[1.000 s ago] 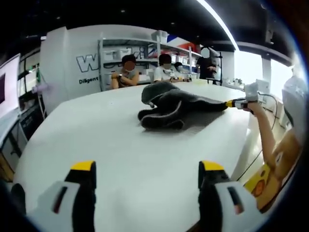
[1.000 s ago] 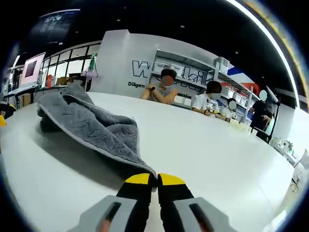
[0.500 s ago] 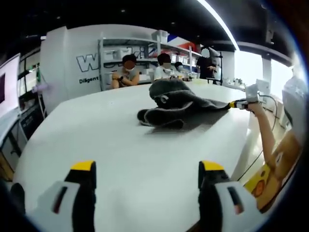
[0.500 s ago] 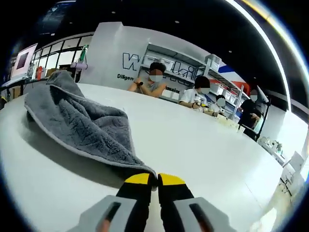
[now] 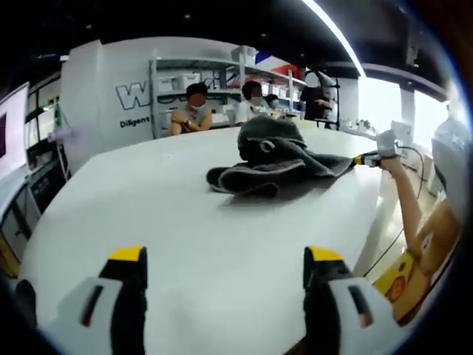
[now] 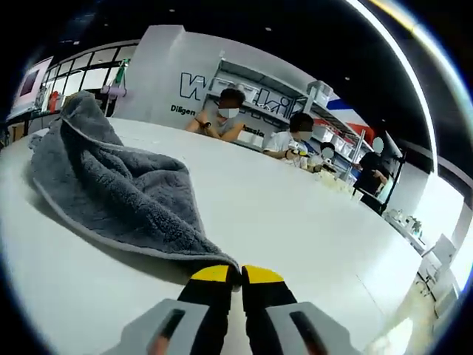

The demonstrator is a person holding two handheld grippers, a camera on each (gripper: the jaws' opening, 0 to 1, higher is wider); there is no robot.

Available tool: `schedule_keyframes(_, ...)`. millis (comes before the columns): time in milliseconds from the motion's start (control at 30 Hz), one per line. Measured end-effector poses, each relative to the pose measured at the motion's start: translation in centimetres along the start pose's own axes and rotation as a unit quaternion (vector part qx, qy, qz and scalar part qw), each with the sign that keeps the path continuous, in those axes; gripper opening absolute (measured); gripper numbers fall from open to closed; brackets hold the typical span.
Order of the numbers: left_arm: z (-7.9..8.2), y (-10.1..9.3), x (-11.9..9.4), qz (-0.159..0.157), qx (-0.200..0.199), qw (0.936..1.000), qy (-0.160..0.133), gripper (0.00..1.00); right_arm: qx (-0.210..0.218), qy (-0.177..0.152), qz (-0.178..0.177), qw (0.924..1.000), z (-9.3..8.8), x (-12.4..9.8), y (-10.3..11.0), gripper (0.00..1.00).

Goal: Fold the towel on the table until its edges align and the towel forms a compact rectangular stack.

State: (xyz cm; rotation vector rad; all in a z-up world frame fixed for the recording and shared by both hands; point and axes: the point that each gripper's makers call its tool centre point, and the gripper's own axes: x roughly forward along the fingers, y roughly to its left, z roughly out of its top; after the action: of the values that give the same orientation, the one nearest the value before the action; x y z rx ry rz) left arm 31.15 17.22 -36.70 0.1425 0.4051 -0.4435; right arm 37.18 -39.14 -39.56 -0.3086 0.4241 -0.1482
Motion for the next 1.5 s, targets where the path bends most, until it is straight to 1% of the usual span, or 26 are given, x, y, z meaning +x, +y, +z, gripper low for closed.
schedule_keyframes(433,-0.1,0.0,0.0,0.003,-0.002,1.0000,-0.001,0.92,0.002,0.006,-0.012,0.9999,-0.6,-0.1,-1.1,0.06)
schedule_keyframes(667,-0.1,0.0,0.1,0.001,-0.002,1.0000,-0.001,0.92,0.014,0.000,-0.010,0.9999,-0.4,-0.3,-1.0,0.07)
schedule_keyframes(933,-0.1,0.0,0.1,-0.001,-0.001,1.0000,-0.002,0.92,0.013,0.003,-0.013,0.9998,-0.5,-0.6,-1.0,0.09)
schedule_keyframes(1267,0.0,-0.2,0.2,-0.006,0.000,1.0000,-0.004,0.92,0.013,-0.004,-0.019,0.9997,0.1,-1.3,-1.4,0.10)
schedule_keyframes(1500,0.0,-0.3,0.2,-0.009,0.000,1.0000,-0.005,0.92,0.014,-0.005,-0.020,0.9997,0.1,-1.7,-1.4,0.12)
